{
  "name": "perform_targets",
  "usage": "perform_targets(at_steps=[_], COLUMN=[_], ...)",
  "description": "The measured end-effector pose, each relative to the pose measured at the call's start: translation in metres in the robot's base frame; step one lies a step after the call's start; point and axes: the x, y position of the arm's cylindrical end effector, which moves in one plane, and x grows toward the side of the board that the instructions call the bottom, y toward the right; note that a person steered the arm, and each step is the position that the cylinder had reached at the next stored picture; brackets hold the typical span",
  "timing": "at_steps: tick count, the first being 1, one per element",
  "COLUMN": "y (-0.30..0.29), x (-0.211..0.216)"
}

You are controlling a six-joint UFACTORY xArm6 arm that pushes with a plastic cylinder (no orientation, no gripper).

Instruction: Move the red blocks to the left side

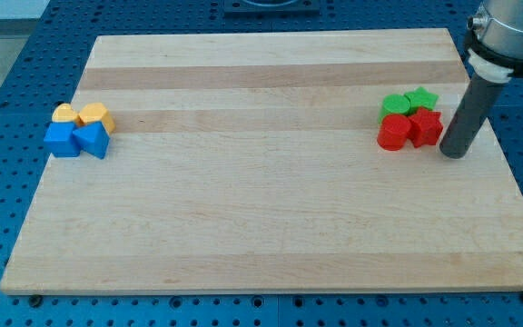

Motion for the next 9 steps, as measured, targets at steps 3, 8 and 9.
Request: perform_targets(at_steps=[3,8,9], y=[0.045,-0.021,-0.081], x=[0.023,-0.010,-0.005])
